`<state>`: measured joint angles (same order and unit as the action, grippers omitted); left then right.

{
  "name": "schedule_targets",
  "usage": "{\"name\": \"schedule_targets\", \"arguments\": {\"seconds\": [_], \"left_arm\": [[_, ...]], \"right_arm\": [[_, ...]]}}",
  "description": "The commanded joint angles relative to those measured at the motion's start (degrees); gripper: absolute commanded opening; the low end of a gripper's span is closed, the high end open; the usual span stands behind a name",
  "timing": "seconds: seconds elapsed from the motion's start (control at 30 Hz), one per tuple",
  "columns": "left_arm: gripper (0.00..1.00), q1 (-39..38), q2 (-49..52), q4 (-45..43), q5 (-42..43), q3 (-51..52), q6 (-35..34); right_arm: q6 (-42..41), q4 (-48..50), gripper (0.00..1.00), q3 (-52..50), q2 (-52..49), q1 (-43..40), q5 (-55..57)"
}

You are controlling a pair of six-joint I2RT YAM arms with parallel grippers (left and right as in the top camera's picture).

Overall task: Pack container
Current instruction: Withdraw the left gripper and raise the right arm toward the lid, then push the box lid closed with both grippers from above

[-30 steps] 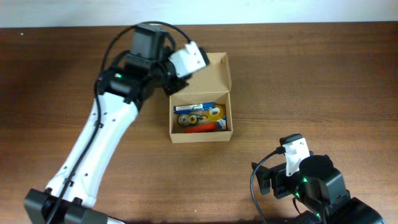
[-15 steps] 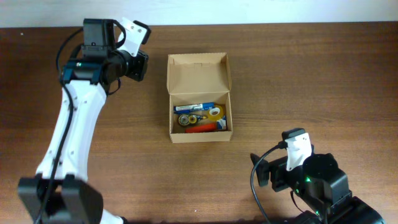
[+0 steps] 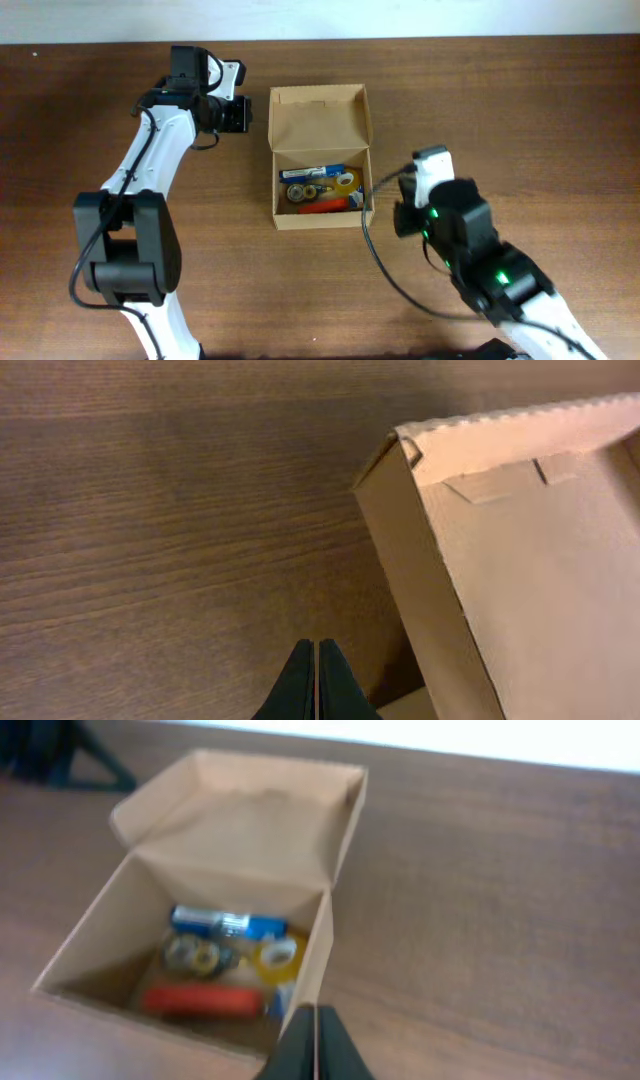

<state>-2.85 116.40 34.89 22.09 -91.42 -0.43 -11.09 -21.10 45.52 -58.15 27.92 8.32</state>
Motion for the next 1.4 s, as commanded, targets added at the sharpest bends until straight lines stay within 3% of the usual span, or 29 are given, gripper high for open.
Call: {"name": "schedule_targets", "arguments": {"seconds": [0.0, 0.17, 0.4, 0.6, 0.83, 1.2, 1.37], "left_arm": [[0.02, 0.2, 0.92, -1.44, 0.85, -0.24, -3.87], [0.02, 0.2, 1.03, -5.6, 0.83, -0.24, -7.8], [0.02, 0.17, 3.85, -10.51, 1.38, -0.24, -14.95], [0.02, 0.17, 9.05, -11.45, 6.01, -0.24, -20.0], [0.02, -0.42, 11.74, -16.98, 14.25, -0.24, -29.0], [0.02, -2.4, 12.17, -18.27, 14.95, -0.24, -29.79], [0.02, -2.36, 12.17, -24.2, 20.11, -0.24, -29.73]], "right_arm": [[-1.81, 4.02, 0.03, -0.09, -4.59, -4.98, -3.41], [-2.51, 15.98, 0.04, -0.09, -13.27, -16.94, -20.31], [-10.86, 30.16, 0.03, 2.93, -32.04, -28.35, -39.63], [-13.07, 30.1, 0.04, 14.6, -48.33, -28.7, -47.76], [-17.35, 30.21, 0.03, 22.16, -60.54, -28.57, -57.27], [-17.97, 34.95, 0.04, 22.27, -64.22, -24.15, -59.56], [-18.58, 36.0, 0.04, 22.29, -64.22, -23.82, -60.98]]}}
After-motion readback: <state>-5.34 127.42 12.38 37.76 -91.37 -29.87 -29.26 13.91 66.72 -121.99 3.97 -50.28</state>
